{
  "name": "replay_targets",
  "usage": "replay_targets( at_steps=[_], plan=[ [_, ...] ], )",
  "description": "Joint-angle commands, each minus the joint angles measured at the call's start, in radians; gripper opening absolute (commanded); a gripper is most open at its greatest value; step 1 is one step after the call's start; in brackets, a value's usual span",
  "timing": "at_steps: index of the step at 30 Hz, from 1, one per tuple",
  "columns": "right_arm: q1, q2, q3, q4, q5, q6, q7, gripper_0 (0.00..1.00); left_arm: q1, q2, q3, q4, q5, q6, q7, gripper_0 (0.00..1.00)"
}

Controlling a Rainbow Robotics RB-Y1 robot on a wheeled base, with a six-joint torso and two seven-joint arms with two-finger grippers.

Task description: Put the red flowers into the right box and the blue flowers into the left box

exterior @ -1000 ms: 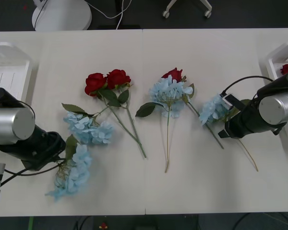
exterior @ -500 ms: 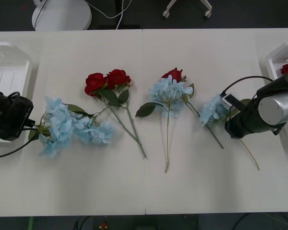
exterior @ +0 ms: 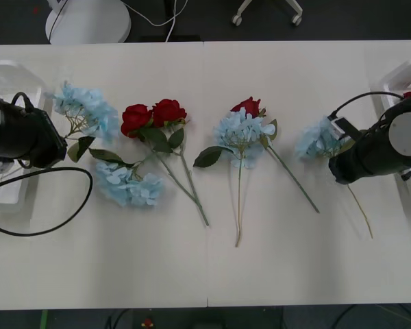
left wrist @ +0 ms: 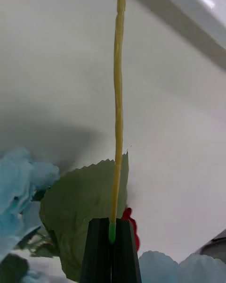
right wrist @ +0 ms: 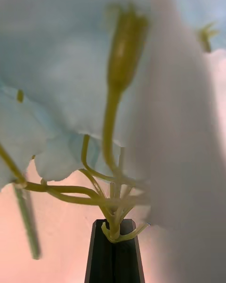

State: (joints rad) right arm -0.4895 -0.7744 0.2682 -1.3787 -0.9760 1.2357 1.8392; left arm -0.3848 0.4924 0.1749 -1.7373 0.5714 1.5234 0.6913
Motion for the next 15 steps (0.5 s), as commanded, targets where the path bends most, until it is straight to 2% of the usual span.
replay_targets(
  at_steps=[1,4,5,6,7,12,15],
  plan=[
    [-0.106,0.018,-0.119,-0.003,-0.082,0.079,0.005,0.00,-0.034,0.000,-0.028,0.039,-0.010,-0.052,0.036,0.00],
    [-0.159,0.018,-0.136,-0.003,-0.159,0.094,0.021,0.00,-0.034,-0.008,-0.063,0.045,-0.030,-0.062,0.043,0.00],
    [-0.175,0.018,-0.136,-0.003,-0.184,0.091,0.026,0.00,-0.034,-0.008,-0.077,0.047,-0.042,-0.062,0.043,0.22],
    [-0.192,0.020,-0.136,-0.003,-0.207,0.088,0.031,0.00,-0.031,-0.008,-0.087,0.047,-0.051,-0.062,0.045,0.68],
    [-0.213,0.027,-0.136,-0.002,-0.240,0.087,0.037,0.00,-0.028,-0.008,-0.094,0.047,-0.059,-0.063,0.045,1.00],
    [-0.288,0.075,-0.132,-0.003,-0.379,0.087,0.058,0.00,-0.017,-0.008,-0.092,0.045,-0.048,-0.063,0.037,1.00],
    [-0.327,0.129,-0.126,-0.003,-0.431,0.087,0.069,0.00,-0.017,-0.002,-0.072,0.030,-0.042,-0.039,-0.055,1.00]
  ],
)
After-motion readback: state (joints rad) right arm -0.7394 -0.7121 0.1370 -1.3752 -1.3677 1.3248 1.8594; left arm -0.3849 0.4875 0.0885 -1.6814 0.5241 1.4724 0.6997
